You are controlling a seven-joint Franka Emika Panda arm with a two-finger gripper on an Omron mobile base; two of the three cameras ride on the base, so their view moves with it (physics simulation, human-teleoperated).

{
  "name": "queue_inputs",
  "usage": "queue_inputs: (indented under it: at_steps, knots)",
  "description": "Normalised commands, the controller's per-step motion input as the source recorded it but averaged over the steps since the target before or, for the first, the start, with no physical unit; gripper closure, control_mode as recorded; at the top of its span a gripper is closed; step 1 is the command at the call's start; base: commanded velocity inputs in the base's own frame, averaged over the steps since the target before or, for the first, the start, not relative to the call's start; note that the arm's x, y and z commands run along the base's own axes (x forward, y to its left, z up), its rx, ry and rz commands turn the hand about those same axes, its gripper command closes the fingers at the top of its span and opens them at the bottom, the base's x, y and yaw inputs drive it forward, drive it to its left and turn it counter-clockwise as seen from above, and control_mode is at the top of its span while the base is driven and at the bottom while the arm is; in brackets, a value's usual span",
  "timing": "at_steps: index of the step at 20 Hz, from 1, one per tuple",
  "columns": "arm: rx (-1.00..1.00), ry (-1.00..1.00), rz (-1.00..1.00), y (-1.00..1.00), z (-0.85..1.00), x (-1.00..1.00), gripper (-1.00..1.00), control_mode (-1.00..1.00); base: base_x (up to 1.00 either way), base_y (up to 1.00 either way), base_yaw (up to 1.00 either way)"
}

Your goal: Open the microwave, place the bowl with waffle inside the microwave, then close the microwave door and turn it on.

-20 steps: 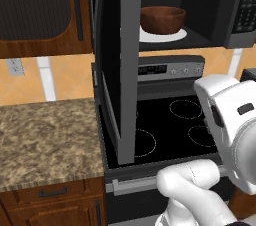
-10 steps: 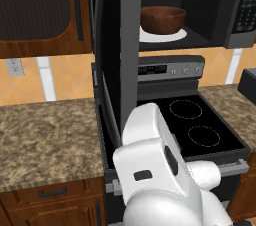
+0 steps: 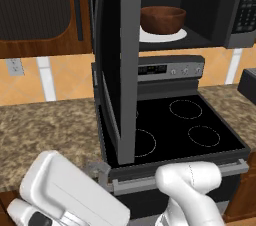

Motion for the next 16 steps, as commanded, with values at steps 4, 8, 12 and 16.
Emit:
queue_inputs:
  at_steps: [4,8,12,16]
  knots:
    - [-0.24,0.00,-0.26,0.78,-0.63,1.00,1.00,-1.00,0.00,0.00,0.00]
    - [-0.19,-0.14,-0.20,0.48,-0.09,1.00,1.00,-1.00,0.00,0.00,0.00]
    - [-0.10,-0.08,-0.08,-0.22,0.74,0.75,1.00,-1.00,0.00,0.00,0.00]
    - [0.00,0.00,-0.02,-0.69,0.95,0.50,1.00,-1.00,0.00,0.00,0.00]
